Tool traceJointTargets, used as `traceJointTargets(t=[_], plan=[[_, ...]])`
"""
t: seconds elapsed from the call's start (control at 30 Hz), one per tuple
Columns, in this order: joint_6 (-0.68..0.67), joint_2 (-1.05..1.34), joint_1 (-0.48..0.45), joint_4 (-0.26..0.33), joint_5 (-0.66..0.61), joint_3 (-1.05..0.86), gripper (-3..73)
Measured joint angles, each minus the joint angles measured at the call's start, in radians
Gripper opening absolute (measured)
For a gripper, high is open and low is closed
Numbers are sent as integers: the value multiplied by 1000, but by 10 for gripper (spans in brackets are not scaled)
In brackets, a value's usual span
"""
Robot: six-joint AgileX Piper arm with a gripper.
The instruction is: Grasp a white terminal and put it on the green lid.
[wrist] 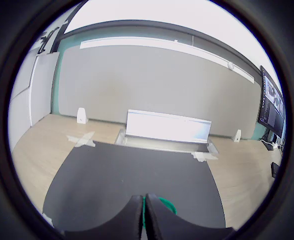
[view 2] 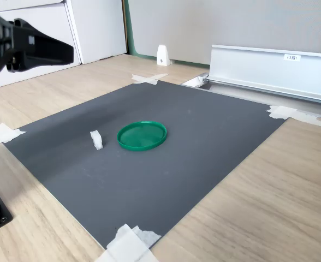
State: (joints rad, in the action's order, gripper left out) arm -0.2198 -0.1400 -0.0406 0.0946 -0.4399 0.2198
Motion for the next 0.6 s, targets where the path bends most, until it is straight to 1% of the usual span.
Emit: traceJointTargets(t=[0.2,0.37,0.47,0.6], plan=[[0,-233,0,-12,-35,163,-9],[0,-417,0,-48,-165,332,-9],[-4,-530,0,-63,-231,396,-9],[-69,-648,0,-73,-297,448,-9]])
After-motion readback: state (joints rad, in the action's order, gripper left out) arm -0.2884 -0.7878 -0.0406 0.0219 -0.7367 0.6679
